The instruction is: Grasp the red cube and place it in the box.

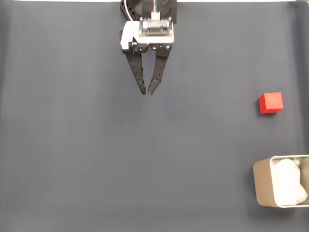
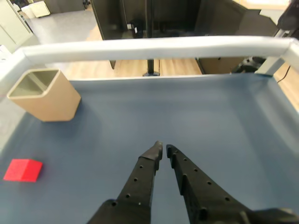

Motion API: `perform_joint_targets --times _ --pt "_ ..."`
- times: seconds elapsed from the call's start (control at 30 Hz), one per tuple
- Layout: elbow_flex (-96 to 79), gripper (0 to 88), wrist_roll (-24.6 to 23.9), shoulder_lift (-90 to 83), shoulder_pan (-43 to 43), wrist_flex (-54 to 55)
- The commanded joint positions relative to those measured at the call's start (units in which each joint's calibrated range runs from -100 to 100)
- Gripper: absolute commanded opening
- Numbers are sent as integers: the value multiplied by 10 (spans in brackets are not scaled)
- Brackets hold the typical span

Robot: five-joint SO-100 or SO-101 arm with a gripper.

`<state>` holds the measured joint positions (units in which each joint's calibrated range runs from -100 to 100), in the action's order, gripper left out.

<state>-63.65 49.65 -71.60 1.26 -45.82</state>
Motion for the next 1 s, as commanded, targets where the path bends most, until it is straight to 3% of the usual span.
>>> perform_joint_targets --times 0.0,0.43,0.97 --pt "147 0 4 79 0 -24" --pt "323 0 22 242 -1 -119" --pt "410 1 23 335 -63 -118"
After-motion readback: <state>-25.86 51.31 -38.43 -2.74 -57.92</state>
